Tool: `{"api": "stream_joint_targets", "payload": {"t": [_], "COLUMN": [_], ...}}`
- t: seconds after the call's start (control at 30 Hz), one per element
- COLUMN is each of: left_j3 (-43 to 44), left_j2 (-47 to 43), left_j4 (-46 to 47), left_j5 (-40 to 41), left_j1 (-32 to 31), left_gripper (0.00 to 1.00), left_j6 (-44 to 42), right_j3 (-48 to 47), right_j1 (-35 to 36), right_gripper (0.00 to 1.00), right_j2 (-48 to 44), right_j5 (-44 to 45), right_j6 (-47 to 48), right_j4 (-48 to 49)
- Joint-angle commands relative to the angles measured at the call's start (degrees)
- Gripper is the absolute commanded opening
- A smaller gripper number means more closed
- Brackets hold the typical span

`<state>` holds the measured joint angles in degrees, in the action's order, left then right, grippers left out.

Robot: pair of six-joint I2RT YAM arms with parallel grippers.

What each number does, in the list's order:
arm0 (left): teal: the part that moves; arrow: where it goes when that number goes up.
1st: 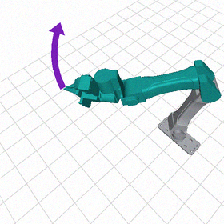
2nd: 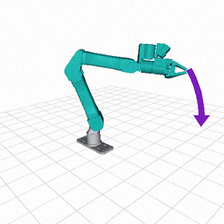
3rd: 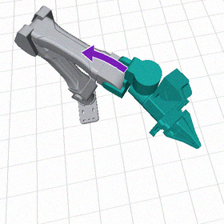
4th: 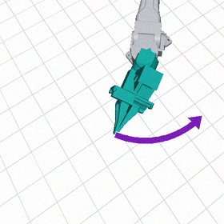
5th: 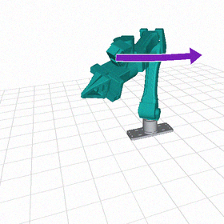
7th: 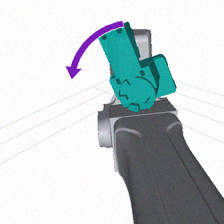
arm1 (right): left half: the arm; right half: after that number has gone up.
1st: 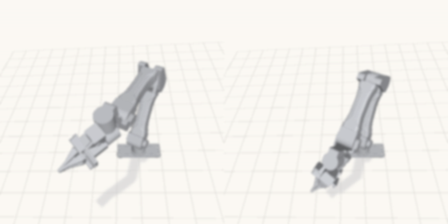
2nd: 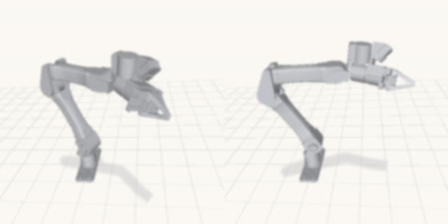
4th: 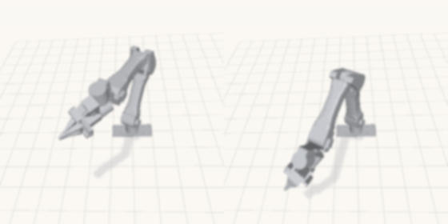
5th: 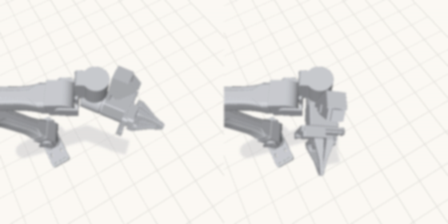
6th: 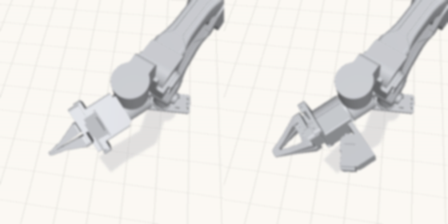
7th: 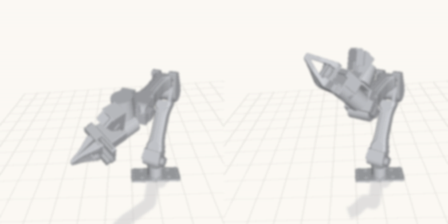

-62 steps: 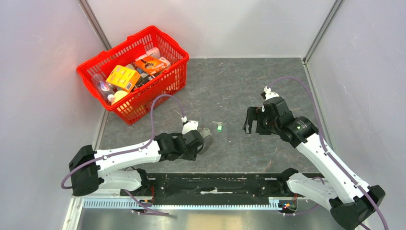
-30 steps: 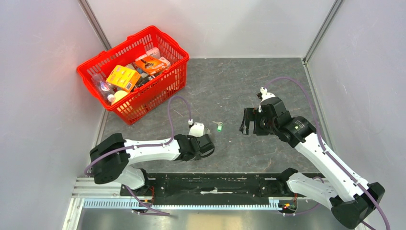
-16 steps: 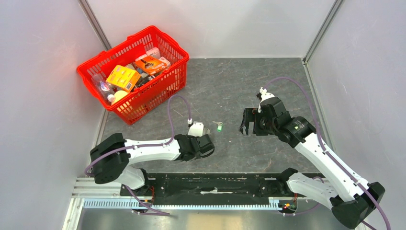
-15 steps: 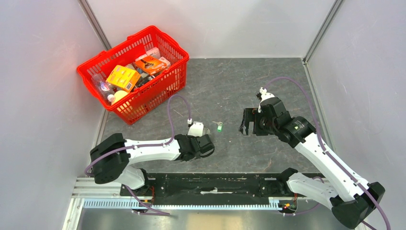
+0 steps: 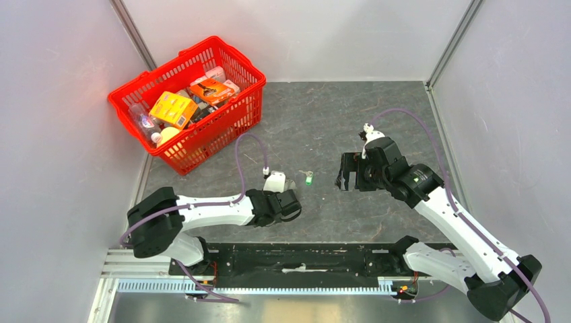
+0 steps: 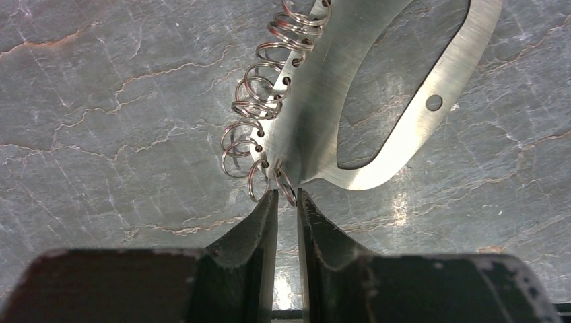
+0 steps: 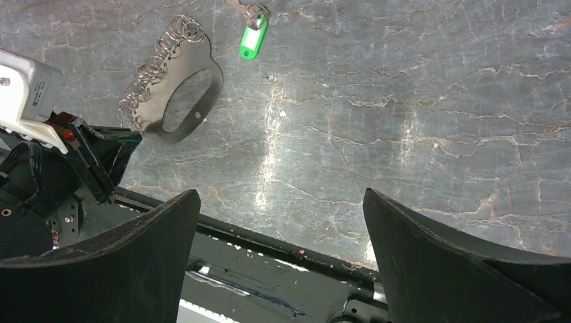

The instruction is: Put the keys on the keyring

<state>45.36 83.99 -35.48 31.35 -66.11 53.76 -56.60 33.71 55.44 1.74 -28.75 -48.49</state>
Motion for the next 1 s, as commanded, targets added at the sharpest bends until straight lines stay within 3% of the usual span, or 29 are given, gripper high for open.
{"api": "stream_joint_targets", "payload": {"t": [0.0,0.27,0.7,0.97], "left_j3": [-1.1,-1.7,-1.8,-2.4], "left_j2": [0.7,1.8,0.6,-8.0], "left_j4": [1.3,1.8,1.6,1.7], "left_j5": [2.5,2.8,3.4,2.5], "left_j1": [-0.3,-0.3,-0.3,-0.3], "left_gripper": [0.23,0.20,0.02,0.02], "left_j6": [3.4,3.8,3.2,-4.0], "right_j3": [0.1,0.0,-0.3,-1.1], "right_j1": [0.5,0.9,1.5,1.6], "right_gripper": [0.99,0.99,0.99,0.99], "right_j2": [-0.3,-0.4,-0.4,-0.5], "right_j5": [-0.3,-0.2,0.0,-1.5], "right_j6": [0.0,0.0,-0.4,0.6], "right_j4": [1.7,1.7,1.7,1.7]}}
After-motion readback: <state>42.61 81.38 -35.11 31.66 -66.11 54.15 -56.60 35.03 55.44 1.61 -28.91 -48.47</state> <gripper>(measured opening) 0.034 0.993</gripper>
